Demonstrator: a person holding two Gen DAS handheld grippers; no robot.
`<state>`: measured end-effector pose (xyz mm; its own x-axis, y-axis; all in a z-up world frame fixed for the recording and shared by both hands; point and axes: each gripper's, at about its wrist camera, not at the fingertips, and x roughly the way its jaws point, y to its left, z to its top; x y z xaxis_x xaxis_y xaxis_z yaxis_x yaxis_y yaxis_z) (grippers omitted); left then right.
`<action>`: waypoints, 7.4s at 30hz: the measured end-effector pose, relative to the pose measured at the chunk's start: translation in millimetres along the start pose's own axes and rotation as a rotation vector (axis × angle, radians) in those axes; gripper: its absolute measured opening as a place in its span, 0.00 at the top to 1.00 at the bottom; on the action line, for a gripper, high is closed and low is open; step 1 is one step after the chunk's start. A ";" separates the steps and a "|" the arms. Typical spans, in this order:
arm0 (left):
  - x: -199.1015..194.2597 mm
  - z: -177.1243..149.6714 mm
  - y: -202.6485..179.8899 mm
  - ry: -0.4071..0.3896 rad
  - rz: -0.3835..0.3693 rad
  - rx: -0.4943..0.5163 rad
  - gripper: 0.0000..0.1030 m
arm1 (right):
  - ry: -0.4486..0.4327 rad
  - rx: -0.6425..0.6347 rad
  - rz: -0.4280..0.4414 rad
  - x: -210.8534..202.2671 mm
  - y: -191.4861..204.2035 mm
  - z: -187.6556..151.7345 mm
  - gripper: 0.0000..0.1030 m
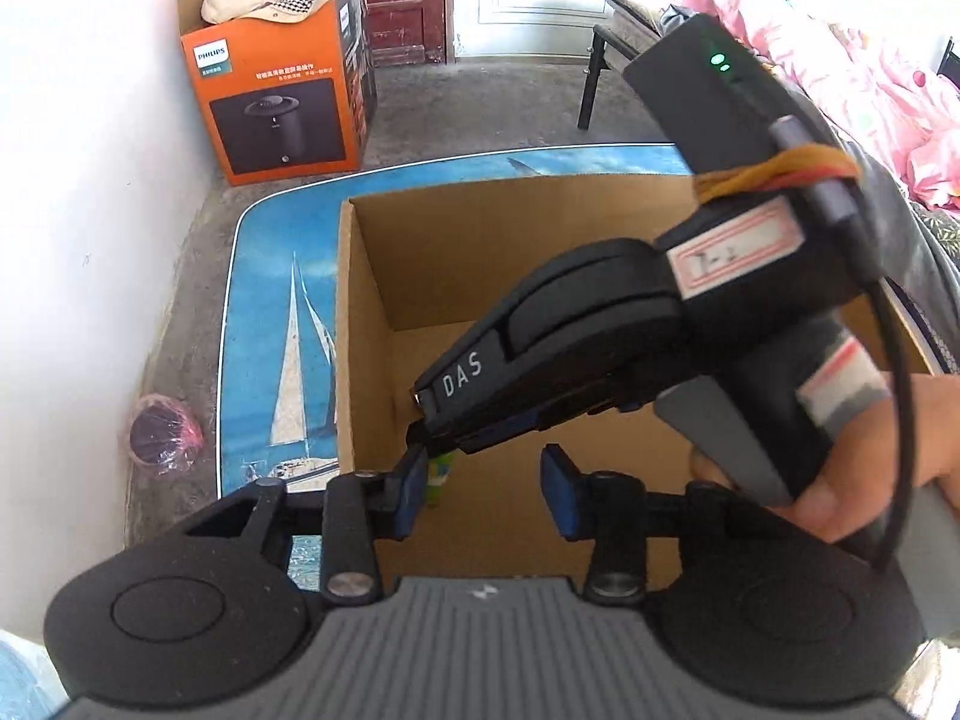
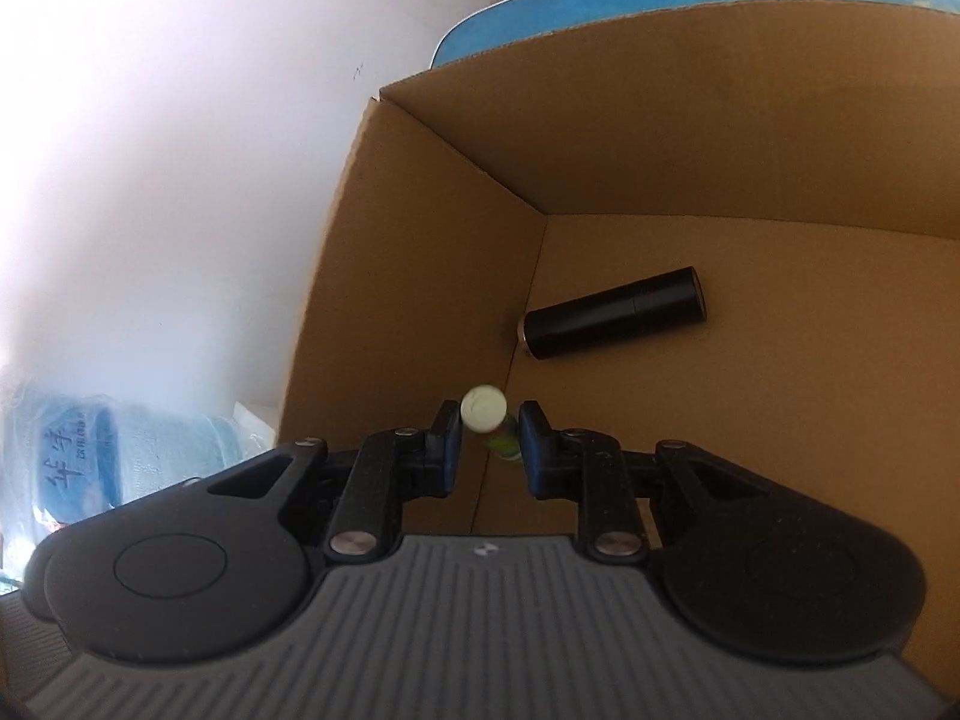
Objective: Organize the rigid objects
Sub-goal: 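Carry the lip balm into the box and open the right gripper, then grasp the black oval key fob beside the tape with the right gripper, then carry the key fob into the box and open the right gripper, then grasp the black electrical tape roll by its rim with the right gripper, then carry the tape roll into the box and open the right gripper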
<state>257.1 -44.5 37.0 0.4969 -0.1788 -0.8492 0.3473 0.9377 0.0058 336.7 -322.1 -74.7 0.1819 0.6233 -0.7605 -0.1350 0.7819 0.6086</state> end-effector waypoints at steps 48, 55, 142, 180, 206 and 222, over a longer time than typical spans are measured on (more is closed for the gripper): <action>-31.0 -182.0 -144.0 -0.046 -0.220 0.298 0.71 | -0.371 0.309 0.080 -122.4 -108.1 -309.0 0.65; -24.3 -180.9 -149.9 -0.042 -0.208 0.297 0.69 | -0.374 0.246 0.023 -120.5 -99.8 -301.0 0.68; -122.0 -130.2 -53.0 -0.250 -0.278 0.076 0.22 | -0.543 -0.066 0.032 -203.8 -42.6 -257.5 0.49; -22.3 -209.9 -177.0 -0.062 -0.282 0.357 0.31 | -0.374 -0.104 -0.304 -97.5 -104.9 -326.1 0.83; -15.9 -196.0 -185.6 -0.125 -0.228 0.385 0.38 | -0.370 -0.199 -0.342 -95.0 -95.8 -321.2 0.83; -115.3 -105.0 -130.8 -0.367 -0.109 0.291 0.38 | -0.562 -0.452 -0.310 -173.9 14.6 -241.6 0.83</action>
<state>70.9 -115.3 78.7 0.6750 -0.4133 -0.6112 0.5950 0.7948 0.1196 67.7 -417.1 11.7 0.7255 0.3731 -0.5784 -0.3592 0.9220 0.1443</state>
